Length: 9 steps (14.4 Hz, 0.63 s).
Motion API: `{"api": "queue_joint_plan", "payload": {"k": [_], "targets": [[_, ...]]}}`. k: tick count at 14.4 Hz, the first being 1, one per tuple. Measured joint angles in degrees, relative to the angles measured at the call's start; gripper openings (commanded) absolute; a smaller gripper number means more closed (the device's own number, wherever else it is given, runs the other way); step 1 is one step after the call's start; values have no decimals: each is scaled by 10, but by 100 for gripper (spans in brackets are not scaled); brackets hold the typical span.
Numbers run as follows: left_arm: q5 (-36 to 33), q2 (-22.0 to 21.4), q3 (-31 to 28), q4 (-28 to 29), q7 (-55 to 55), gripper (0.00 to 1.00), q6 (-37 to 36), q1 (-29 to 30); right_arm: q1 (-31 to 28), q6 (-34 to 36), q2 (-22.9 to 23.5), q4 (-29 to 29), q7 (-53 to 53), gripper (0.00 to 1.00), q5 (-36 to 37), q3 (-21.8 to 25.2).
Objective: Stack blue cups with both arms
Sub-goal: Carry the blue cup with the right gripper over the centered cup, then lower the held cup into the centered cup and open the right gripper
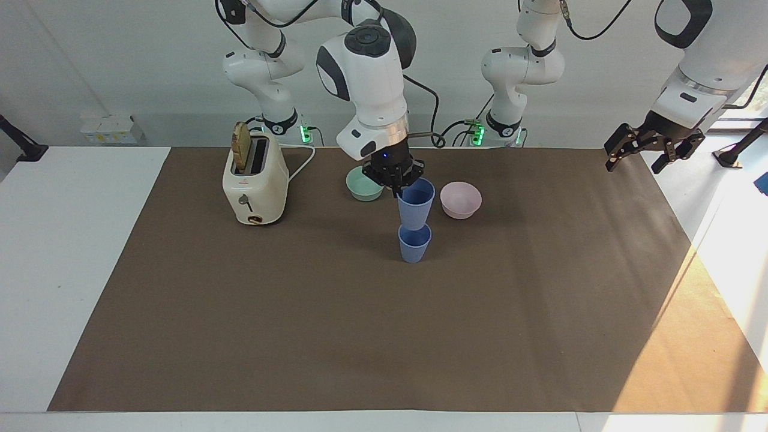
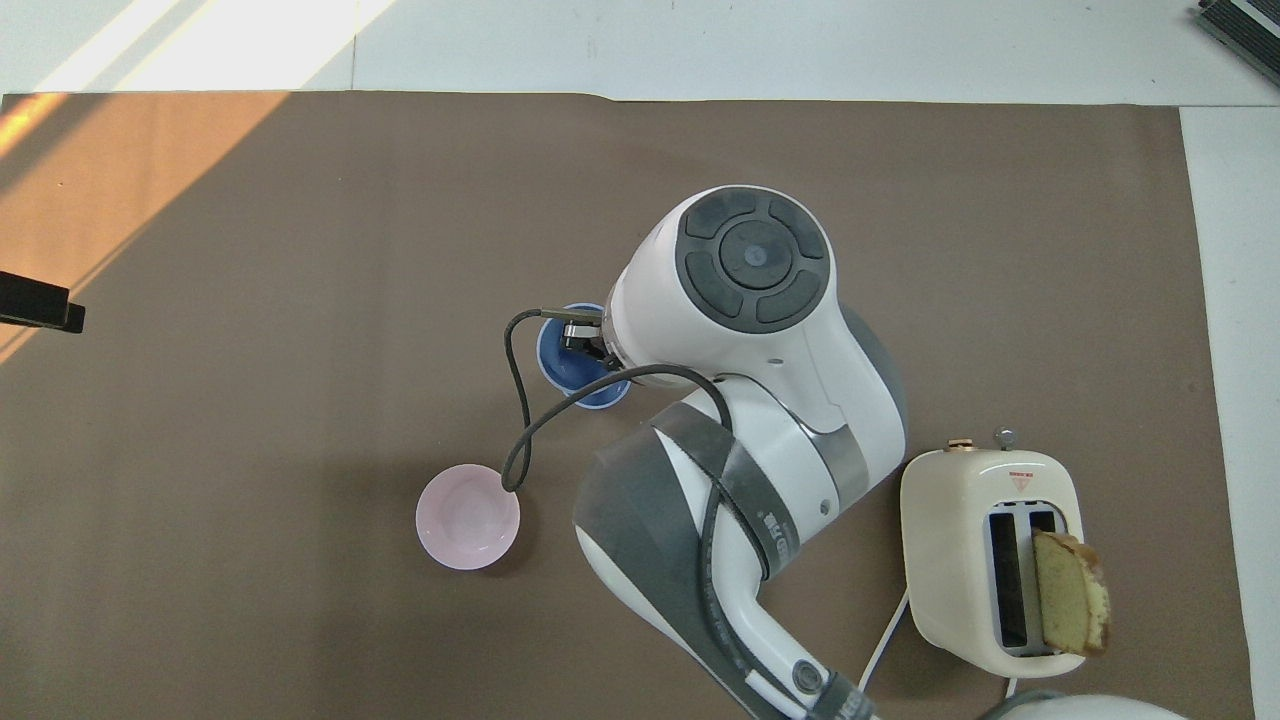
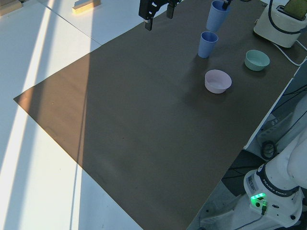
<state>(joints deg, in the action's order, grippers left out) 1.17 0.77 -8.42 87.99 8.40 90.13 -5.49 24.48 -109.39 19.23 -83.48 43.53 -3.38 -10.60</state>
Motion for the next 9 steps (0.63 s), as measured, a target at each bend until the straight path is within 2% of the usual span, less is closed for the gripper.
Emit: {"api": "queue_joint_plan", "payload": {"k": [9], "targets": [[3,0,-3,-6,0,100,-6,19,0,-4,15,-25,0,0,0,1]]}}
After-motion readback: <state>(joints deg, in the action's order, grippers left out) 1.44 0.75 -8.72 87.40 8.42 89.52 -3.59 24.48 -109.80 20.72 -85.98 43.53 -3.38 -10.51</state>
